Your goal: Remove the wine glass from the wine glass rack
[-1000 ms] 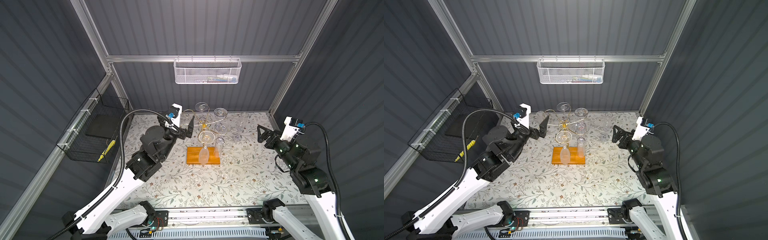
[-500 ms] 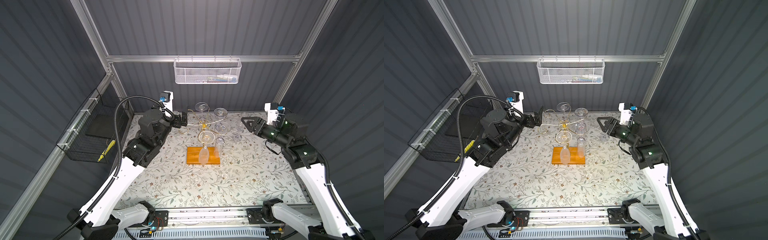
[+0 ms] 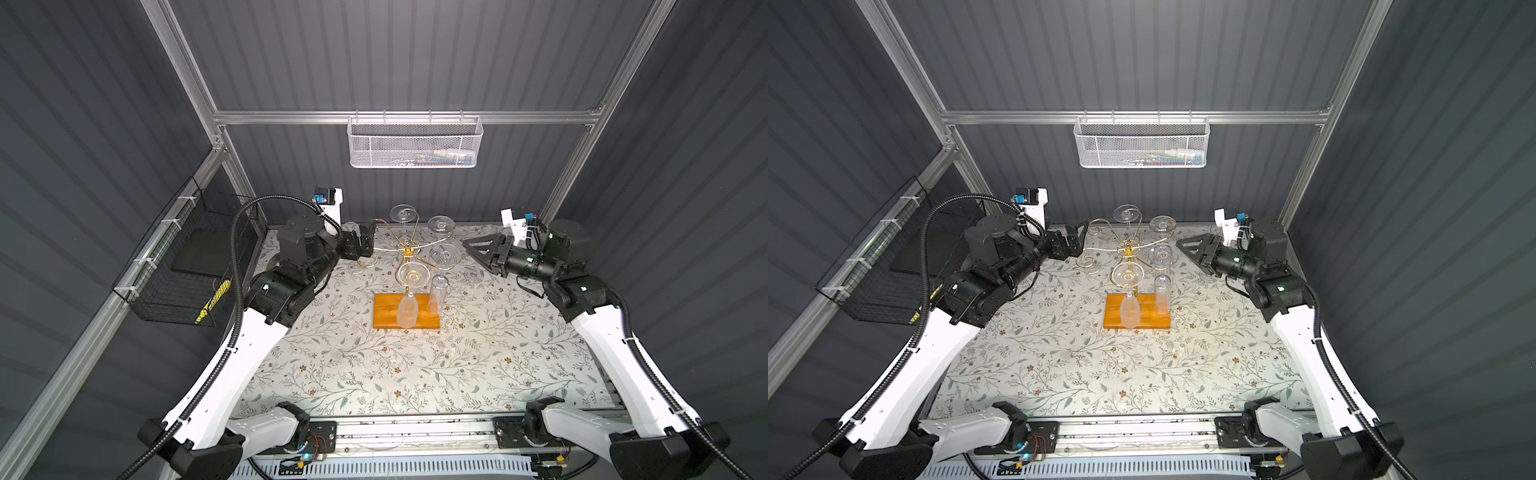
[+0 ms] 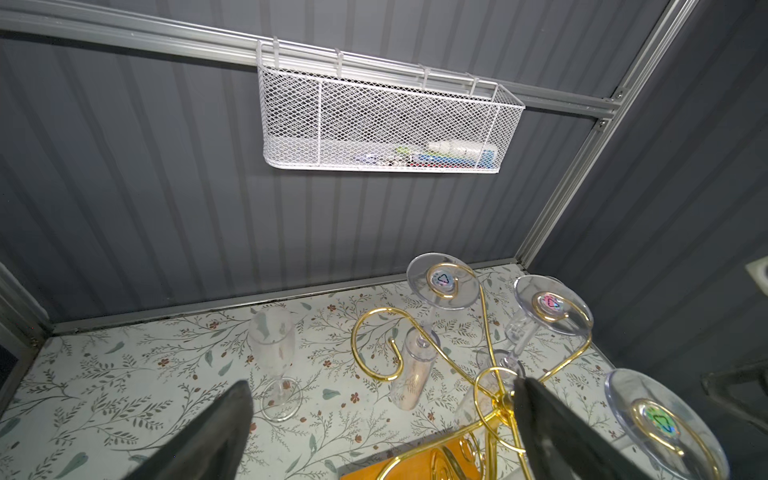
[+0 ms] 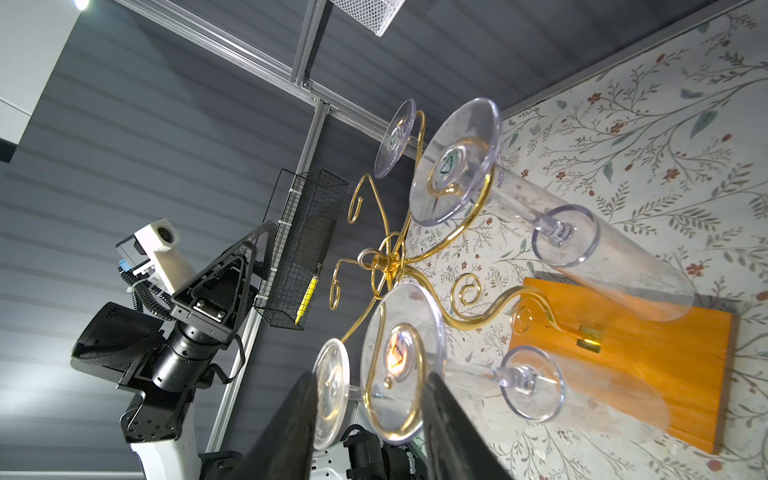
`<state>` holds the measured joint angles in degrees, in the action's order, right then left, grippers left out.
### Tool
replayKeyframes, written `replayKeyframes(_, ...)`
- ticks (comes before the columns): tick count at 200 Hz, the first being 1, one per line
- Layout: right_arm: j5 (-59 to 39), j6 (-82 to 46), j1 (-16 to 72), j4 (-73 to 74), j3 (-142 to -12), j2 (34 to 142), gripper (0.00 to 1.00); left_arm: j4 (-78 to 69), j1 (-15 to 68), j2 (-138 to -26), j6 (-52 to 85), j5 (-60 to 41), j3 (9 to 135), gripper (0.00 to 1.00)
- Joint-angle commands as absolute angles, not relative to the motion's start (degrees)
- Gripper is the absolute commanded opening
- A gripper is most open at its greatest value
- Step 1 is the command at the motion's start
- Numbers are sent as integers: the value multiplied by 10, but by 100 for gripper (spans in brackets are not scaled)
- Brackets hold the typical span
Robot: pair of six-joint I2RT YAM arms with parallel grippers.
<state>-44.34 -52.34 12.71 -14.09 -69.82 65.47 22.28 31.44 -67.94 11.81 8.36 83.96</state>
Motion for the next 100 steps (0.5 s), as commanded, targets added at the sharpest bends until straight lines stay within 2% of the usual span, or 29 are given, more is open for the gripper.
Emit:
replayKeyframes(1, -465, -533, 128, -128, -687, 662, 43, 213, 312, -669, 137, 45, 829, 100)
replayKeyframes(46, -468, -540, 128, -119, -676, 676, 40, 218, 312, -667, 152, 45, 819, 100)
replayKeyframes(86, -484, -573, 130, -68, -660, 689, 30, 203, 312, -665, 159, 35, 816, 100)
replayKeyframes(100, -486, -577, 132, -62, -660, 693, 29, 203, 312, -665, 160, 33, 795, 100)
